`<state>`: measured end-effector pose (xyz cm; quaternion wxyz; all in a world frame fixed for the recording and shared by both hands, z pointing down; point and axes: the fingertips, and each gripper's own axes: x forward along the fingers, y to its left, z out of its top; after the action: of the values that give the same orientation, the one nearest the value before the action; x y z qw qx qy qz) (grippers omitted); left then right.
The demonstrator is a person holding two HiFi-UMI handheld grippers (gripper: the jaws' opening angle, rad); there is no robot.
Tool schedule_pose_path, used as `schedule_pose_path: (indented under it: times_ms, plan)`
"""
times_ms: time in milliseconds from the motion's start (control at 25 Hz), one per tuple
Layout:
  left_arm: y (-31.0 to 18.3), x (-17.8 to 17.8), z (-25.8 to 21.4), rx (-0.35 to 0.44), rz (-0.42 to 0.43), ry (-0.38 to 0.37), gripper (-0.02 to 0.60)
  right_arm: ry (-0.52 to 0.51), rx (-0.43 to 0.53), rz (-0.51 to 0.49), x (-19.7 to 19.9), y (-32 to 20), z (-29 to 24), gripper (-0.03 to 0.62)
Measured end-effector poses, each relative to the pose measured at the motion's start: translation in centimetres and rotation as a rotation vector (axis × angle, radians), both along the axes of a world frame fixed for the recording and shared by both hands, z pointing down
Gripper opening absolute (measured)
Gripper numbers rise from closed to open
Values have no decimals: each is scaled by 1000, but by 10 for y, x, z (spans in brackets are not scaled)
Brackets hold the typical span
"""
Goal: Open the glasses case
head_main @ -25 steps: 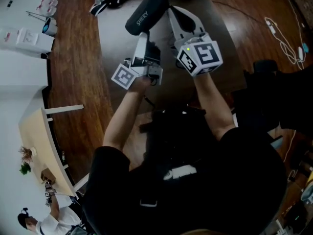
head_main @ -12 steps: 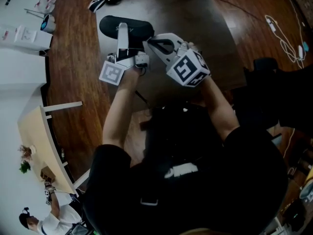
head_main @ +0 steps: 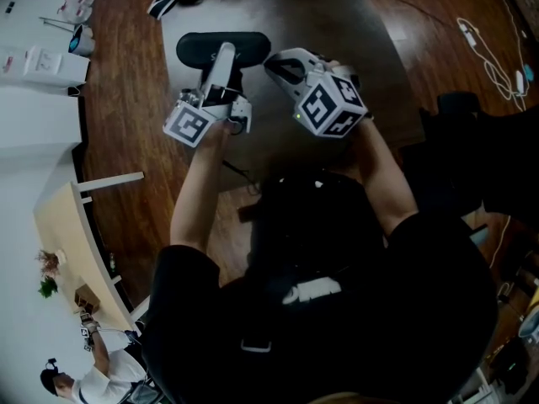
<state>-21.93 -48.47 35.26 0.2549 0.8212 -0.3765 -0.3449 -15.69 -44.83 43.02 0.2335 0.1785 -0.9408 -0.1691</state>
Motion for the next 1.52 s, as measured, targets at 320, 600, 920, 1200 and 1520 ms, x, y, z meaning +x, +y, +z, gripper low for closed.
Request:
schedule_pose_path:
  times_ms: [320, 600, 920, 1200, 1520]
  plan:
    - [-13, 5, -15, 49, -36, -129, 327, 146, 200, -92, -4, 17, 9, 9]
    - [-8, 14, -6, -6, 24, -158, 278, 103, 137, -26, 13, 3, 15, 11]
    - [10, 27, -3, 7, 124, -175, 259, 52, 33, 27, 37, -12, 14, 11]
    - [22, 33, 5, -5, 237, -240, 255, 89, 67, 41, 52, -26, 2, 14]
    - [40, 48, 28, -42, 397, -461, 253, 344, 280, -33, 57, -24, -3, 14]
